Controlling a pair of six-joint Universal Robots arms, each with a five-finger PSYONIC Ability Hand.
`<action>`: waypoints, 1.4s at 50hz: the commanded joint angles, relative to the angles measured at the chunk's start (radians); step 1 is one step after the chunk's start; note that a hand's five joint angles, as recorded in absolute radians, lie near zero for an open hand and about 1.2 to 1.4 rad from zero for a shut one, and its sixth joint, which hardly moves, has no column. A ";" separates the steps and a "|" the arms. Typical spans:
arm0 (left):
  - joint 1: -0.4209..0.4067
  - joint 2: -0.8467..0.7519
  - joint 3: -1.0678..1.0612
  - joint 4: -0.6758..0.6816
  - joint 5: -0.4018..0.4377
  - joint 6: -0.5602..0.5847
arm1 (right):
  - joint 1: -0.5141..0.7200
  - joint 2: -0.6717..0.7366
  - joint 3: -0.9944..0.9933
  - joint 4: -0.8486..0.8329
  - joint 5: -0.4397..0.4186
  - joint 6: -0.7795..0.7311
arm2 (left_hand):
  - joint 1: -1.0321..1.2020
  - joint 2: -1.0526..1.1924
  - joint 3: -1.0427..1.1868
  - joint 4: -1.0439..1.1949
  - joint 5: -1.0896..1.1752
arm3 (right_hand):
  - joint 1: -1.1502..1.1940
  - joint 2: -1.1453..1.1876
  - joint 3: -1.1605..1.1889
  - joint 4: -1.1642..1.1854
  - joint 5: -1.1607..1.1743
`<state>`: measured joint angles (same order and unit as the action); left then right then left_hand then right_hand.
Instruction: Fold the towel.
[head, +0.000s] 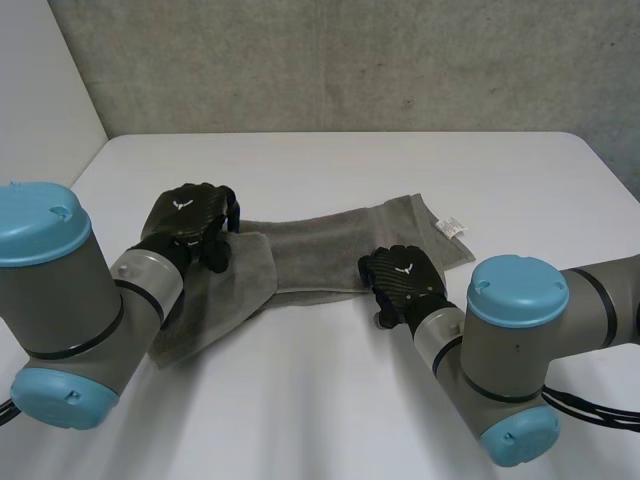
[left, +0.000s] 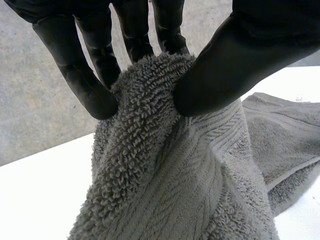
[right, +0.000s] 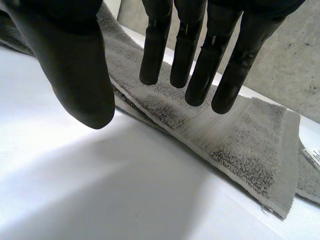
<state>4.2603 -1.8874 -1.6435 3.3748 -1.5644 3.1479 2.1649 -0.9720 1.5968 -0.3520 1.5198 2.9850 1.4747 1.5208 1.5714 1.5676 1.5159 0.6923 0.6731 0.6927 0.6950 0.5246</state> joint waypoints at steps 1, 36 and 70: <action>-0.036 0.002 -0.001 0.104 -0.071 -0.035 | 0.013 -0.129 0.110 0.038 0.023 -0.075 | -0.078 -0.125 -0.175 -0.171 -0.294 | -0.518 -0.499 -0.518 -0.520 -0.525; -0.045 0.051 -0.016 0.101 -0.068 -0.038 | -0.180 -0.005 -0.146 0.203 -0.086 -0.092 | -0.078 -0.125 -0.175 -0.171 -0.294 | -0.170 -0.151 -0.170 -0.173 -0.177; -0.040 0.037 -0.015 0.103 -0.066 -0.038 | -0.203 0.145 -0.244 0.180 -0.112 -0.178 | -0.078 -0.125 -0.175 -0.171 -0.294 | -0.249 -0.230 -0.250 -0.252 -0.256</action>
<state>4.2190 -1.8496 -1.6582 3.4776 -1.6306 3.1097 1.9619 -0.8451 1.3721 -0.1619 1.4054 2.8199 1.4747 1.5209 1.5712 1.5675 1.5158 0.4633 0.4761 0.4679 0.4640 0.2589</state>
